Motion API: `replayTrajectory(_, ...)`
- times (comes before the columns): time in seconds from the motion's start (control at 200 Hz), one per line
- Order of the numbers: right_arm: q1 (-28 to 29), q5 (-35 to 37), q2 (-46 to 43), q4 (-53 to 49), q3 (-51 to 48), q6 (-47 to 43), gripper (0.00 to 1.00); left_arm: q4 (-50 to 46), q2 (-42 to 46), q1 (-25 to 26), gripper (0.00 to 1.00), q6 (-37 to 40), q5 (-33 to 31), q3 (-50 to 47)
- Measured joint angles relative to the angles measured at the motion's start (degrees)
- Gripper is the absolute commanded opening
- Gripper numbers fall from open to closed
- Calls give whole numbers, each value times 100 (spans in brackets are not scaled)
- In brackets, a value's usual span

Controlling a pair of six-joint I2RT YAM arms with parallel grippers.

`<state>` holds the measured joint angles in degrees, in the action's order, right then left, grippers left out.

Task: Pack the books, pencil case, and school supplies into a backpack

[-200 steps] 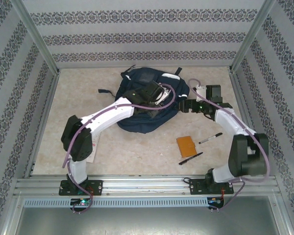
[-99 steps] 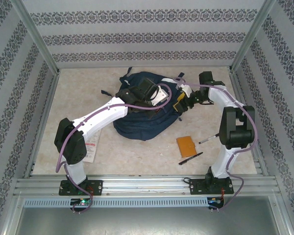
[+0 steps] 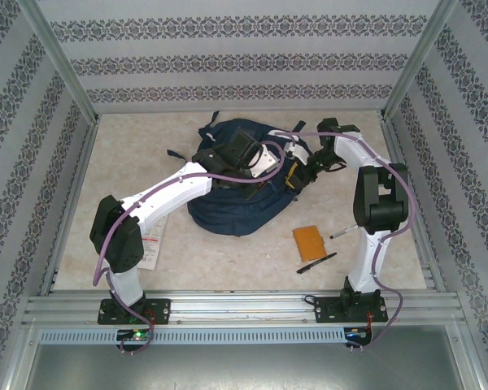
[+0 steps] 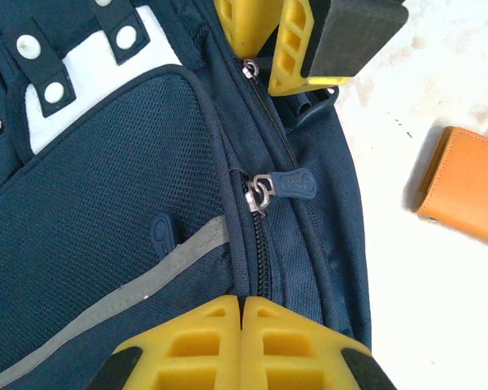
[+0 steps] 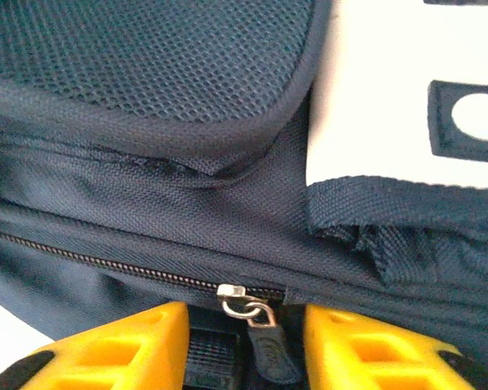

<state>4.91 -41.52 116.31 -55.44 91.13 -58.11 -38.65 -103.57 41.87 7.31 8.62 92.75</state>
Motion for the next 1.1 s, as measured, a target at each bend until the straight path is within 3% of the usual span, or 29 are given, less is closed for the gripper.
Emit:
replayTrajectory(0.035, 0, -4, 2, -33, 24, -33, 0, 2, 0, 0, 0, -2, 2, 0)
replayTrajectory(0.465, -87, -549, -579, -625, -83, 157, 0, 245, -83, -118, 0, -496, 85, -15)
replayTrajectory(0.66, 138, -933, -782, -754, -262, 1436, 0, 614, -389, -118, 0, -909, 192, -15)
replayTrajectory(0.879, 498, -1335, -1191, -496, -1344, 2911, 0, 1012, -678, -227, 0, -1445, 297, -15)
replayTrajectory(0.939, 468, -1340, -1390, -192, -1707, 3292, 10, 1088, -704, -264, 0, -1534, 343, -15)
replayTrajectory(1.014, 260, -1178, -1805, 378, -2177, 3860, 36, 1130, -708, -297, 0, -1596, 400, -17)
replayTrajectory(1.099, -170, -667, -2465, 1276, -2673, 4387, 49, 1204, -708, -319, 0, -1635, 503, -42)
